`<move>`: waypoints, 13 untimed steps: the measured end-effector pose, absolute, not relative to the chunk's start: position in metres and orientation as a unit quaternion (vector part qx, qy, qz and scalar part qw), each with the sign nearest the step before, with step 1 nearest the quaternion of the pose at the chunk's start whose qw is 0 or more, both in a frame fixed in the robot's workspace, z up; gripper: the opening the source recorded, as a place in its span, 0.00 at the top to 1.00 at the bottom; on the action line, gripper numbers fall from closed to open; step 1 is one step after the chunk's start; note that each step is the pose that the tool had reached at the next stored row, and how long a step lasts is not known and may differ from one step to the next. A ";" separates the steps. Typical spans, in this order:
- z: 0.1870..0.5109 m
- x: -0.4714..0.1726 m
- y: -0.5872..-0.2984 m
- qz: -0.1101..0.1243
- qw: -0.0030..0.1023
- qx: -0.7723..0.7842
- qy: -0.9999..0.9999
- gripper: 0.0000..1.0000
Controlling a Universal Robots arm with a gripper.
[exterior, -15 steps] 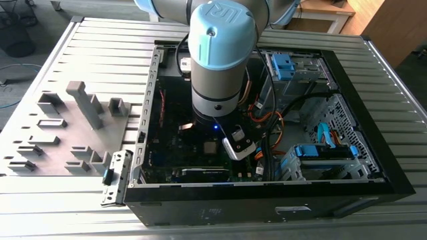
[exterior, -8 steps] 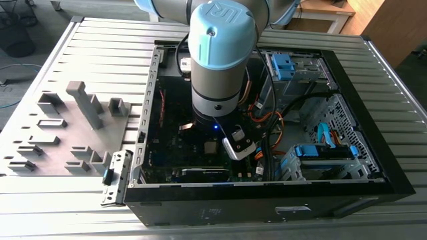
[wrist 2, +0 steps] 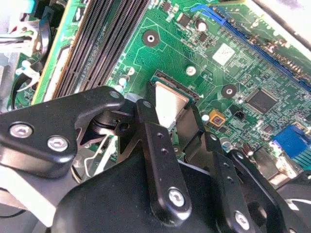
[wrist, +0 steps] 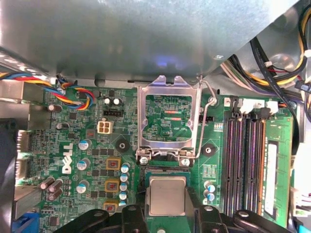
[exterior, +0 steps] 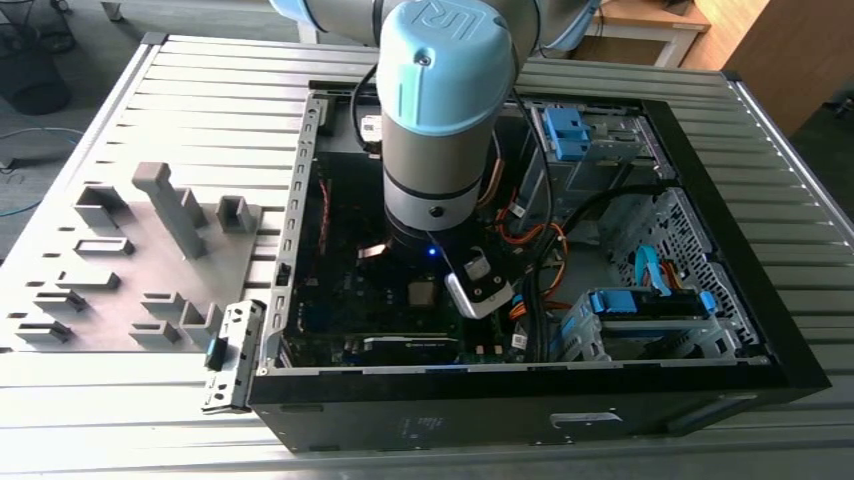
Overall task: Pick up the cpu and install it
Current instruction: 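Place the cpu into insertion slot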
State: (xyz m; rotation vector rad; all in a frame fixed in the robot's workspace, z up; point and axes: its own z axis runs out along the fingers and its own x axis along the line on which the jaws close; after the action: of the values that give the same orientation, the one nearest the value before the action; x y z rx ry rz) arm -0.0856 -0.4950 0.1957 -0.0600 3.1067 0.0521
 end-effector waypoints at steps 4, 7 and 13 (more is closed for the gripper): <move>0.196 -0.087 -0.495 0.017 0.017 -0.019 1.000 0.58; 0.196 -0.089 -0.496 0.017 0.017 -0.019 1.000 0.58; 0.196 -0.089 -0.497 0.015 0.017 -0.020 1.000 0.58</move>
State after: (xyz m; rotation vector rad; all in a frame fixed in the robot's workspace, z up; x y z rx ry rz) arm -0.0891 -0.4967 0.1956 -0.0613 3.1065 0.0474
